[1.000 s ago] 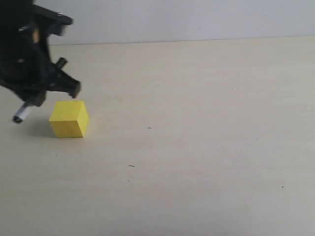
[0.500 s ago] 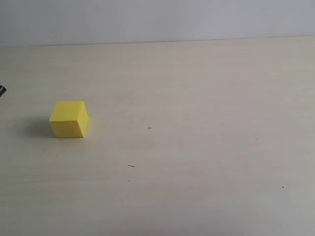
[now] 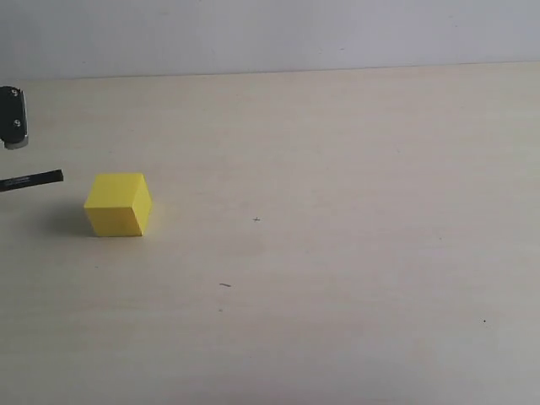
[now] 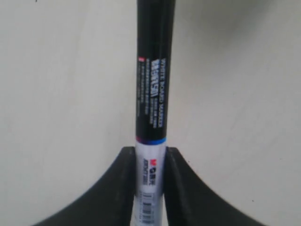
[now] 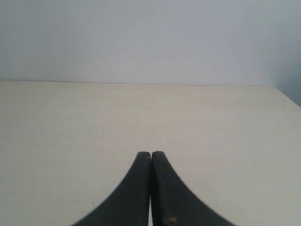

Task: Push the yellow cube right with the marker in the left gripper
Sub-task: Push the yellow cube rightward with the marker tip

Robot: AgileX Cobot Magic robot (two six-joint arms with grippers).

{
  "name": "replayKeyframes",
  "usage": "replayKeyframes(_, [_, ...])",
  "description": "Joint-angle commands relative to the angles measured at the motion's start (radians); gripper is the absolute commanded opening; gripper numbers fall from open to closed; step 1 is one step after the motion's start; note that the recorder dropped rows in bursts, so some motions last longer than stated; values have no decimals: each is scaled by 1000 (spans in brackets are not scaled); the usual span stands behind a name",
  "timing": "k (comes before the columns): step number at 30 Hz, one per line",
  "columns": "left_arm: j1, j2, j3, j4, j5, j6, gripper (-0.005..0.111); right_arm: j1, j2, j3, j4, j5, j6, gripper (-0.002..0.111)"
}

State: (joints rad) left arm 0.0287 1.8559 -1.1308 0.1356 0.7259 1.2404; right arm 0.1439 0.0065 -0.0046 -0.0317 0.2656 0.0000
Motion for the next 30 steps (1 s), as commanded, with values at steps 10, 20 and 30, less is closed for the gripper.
replayKeyframes(10, [90, 203, -149, -205, -33, 514, 0, -6, -7, 5, 0, -1, 0, 0])
replayKeyframes(20, [35, 202, -149, -210, 85, 502, 0, -4, -7, 5, 0, -1, 0, 0])
replayKeyframes(30, [-168, 197, -149, -168, 84, 318, 0, -4, -7, 5, 0, -1, 0, 0])
